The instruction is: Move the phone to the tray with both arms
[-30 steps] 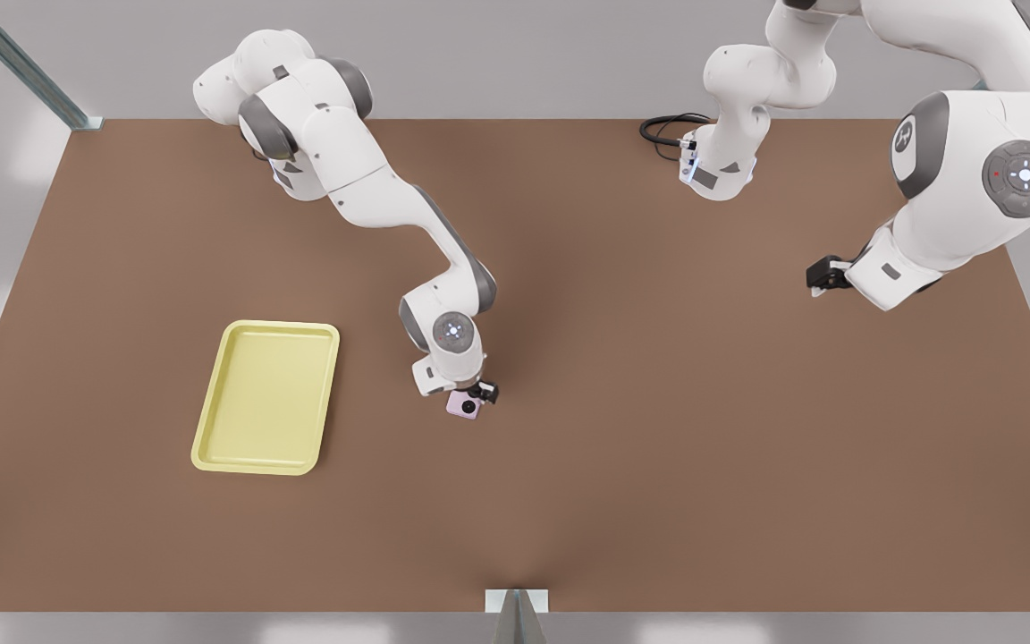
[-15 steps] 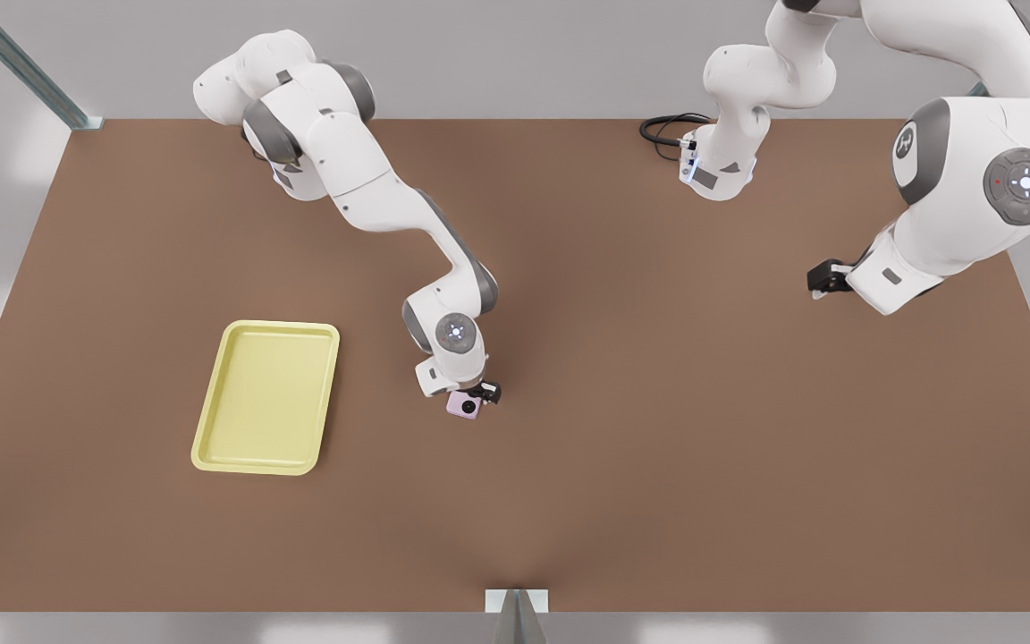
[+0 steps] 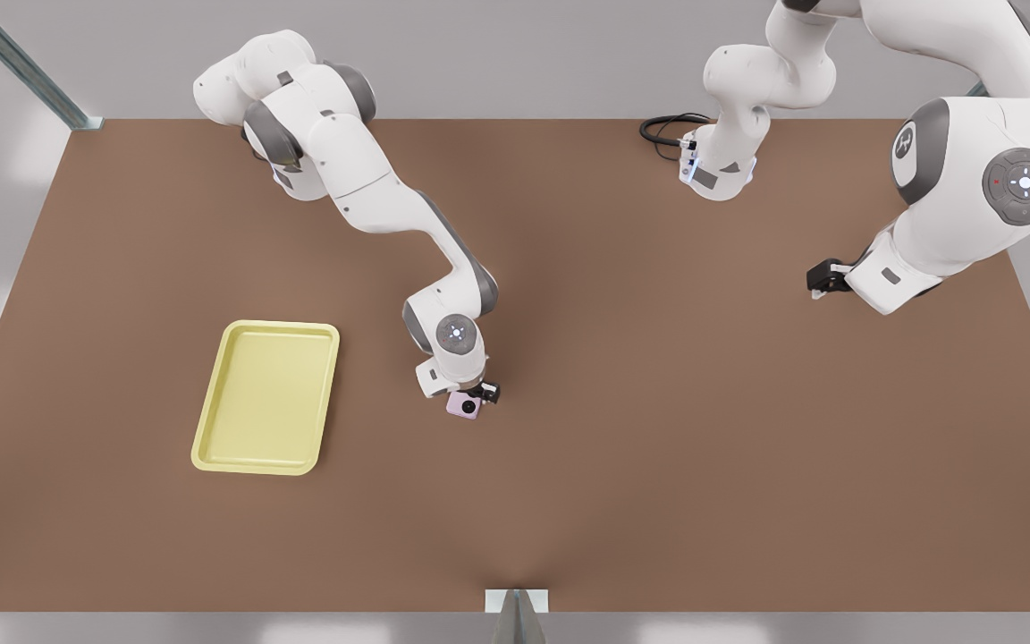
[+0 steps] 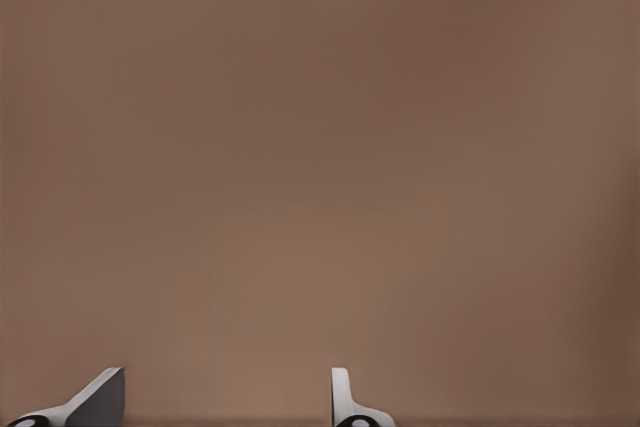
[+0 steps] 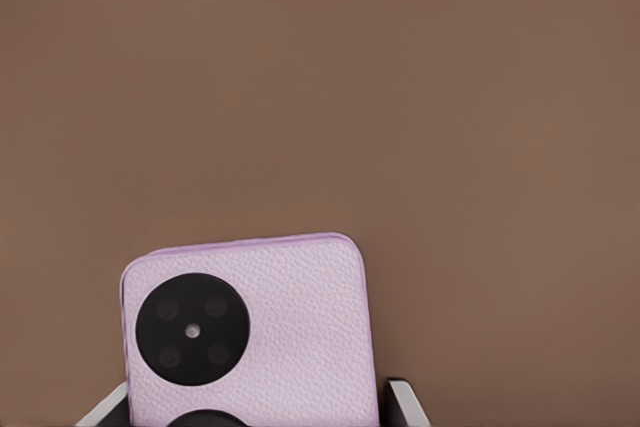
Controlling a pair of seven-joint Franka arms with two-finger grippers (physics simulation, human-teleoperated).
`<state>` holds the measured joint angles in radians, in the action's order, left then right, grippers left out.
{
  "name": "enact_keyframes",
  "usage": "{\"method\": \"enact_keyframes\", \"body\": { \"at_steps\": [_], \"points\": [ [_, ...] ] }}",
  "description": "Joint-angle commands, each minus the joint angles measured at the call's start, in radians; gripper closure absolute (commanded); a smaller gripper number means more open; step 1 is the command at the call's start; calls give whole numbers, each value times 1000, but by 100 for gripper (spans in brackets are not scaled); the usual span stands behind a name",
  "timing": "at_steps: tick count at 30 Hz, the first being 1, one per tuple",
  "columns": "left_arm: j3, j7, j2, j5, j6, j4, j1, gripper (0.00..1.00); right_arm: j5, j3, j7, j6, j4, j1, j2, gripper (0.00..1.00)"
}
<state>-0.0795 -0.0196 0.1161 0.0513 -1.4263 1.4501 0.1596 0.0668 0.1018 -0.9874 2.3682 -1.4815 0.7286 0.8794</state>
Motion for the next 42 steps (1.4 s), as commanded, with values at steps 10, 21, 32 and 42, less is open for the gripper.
{"method": "enact_keyframes", "body": {
  "at_steps": [10, 21, 32, 42],
  "points": [
    [0, -3, -3, -1, 3, 0, 0, 0, -1, 1, 35, -1, -2, 0, -5, 15],
    [0, -3, -3, -2, 3, -2, 0, 0, 1, 1, 44, -12, -3, -1, -13, 15],
    [0, -3, -4, -2, 3, -4, 0, 0, 1, 1, 46, -14, -2, -1, -22, 18],
    [0, -3, -6, -8, 4, -5, 0, 0, 2, 1, 249, -80, -121, -104, -166, 18]
  ]
}}
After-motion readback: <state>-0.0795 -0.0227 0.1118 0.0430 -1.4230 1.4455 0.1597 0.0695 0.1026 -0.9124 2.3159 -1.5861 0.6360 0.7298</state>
